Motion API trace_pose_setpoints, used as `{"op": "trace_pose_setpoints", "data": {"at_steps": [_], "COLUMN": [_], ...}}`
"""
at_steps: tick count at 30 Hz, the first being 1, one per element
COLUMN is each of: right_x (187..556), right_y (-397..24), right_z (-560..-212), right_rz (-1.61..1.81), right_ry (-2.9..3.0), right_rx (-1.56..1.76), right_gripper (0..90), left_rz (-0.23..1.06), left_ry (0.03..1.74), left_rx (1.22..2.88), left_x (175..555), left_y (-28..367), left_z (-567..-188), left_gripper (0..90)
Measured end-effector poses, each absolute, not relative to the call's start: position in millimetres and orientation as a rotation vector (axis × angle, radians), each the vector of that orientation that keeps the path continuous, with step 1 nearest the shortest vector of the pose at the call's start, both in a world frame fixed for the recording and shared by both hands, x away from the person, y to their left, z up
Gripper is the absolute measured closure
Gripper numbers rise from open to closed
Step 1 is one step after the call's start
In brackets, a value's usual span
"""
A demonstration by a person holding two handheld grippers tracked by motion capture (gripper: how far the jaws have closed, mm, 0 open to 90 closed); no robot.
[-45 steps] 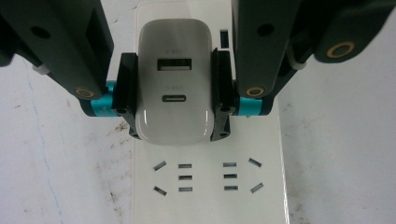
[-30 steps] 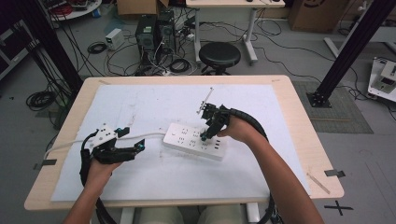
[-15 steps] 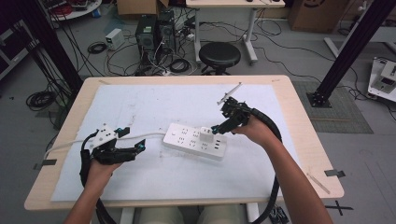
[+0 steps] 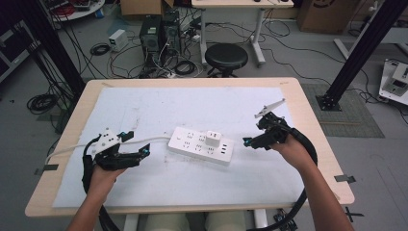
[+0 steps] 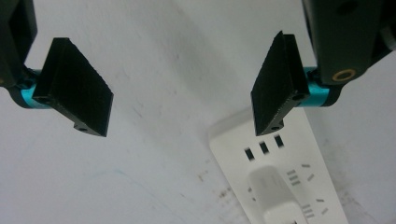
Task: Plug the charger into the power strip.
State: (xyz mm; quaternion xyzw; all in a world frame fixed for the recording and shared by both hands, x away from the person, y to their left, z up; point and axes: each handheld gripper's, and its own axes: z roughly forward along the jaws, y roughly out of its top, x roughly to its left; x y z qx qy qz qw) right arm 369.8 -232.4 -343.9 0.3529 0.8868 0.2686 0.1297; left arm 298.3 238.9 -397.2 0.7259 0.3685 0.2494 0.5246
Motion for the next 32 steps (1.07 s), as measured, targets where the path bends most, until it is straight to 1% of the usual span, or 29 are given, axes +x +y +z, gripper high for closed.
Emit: {"op": "trace_pose_setpoints", "data": {"at_steps": [5, 9, 18, 32], "right_x": [354, 344, 330, 324], "right_y": [-258, -269, -277, -279], "right_z": [-347, -350, -356, -363], "right_rz": [0.808, 0.826, 0.871, 0.862], "right_ry": [2.502, 2.462, 2.431, 2.423], "right_rx": [1.099, 1.120, 1.139, 1.158], "right_gripper": [20.0, 19.8, 18.6, 18.6], "left_rz": [0.596, 0.596, 0.603, 0.605], "left_ry": [0.874, 0.867, 0.866, 0.871], "left_rx": [1.739, 1.744, 1.738, 1.730], "left_x": [300, 300, 298, 296], "left_y": [235, 231, 229, 231], "left_z": [-396, -396, -396, -396], "left_gripper": [21.3, 21.3, 21.3, 21.3]}}
